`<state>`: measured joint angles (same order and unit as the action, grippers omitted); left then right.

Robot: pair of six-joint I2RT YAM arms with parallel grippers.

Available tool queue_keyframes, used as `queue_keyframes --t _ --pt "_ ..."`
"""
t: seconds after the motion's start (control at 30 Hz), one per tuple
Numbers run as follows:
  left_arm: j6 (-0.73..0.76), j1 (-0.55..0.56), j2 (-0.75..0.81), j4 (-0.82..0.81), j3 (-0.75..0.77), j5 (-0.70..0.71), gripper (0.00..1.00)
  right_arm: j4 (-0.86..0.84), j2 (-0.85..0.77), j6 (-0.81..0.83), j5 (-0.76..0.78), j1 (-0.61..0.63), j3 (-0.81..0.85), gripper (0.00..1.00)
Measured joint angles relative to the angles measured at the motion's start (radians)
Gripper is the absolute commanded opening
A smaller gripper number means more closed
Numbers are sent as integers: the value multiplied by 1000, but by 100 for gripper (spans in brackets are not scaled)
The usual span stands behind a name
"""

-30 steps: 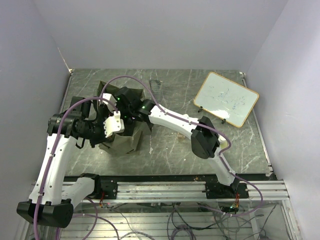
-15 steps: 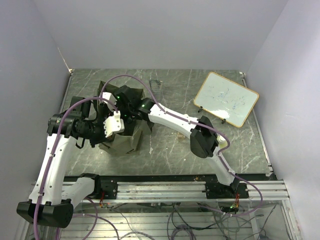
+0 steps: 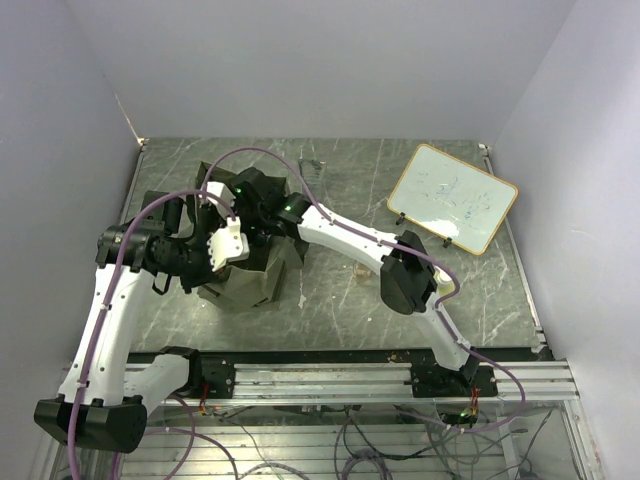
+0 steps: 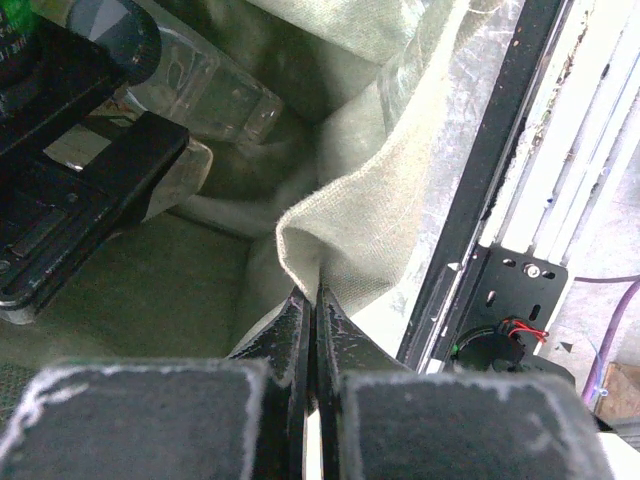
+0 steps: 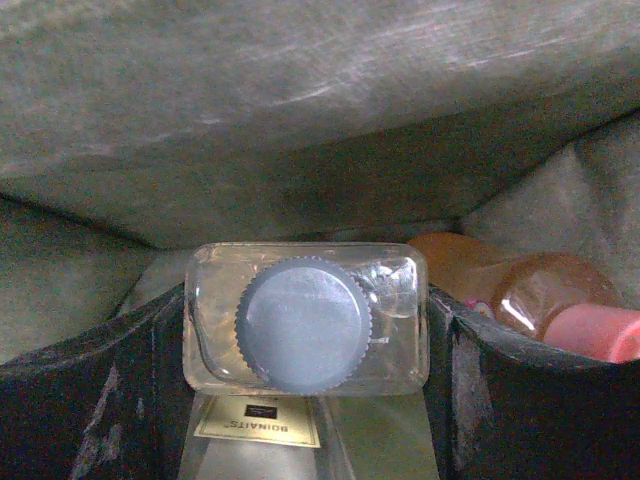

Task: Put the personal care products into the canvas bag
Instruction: Place the care product in the canvas bag.

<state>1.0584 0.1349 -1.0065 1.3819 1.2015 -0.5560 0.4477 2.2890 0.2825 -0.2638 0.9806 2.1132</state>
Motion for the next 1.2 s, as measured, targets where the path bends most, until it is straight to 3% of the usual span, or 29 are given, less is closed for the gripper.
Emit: queue_keyframes --t 0.63,0.97,1.2 --pt "-31 0 -13 -2 15 3 7 0 0 -20 -26 -31 0 83" --pt "-31 0 -13 -3 15 6 7 -39 0 -16 -41 -36 1 88" --pt "-31 0 -13 -3 15 6 7 -30 0 -17 -44 -36 13 98"
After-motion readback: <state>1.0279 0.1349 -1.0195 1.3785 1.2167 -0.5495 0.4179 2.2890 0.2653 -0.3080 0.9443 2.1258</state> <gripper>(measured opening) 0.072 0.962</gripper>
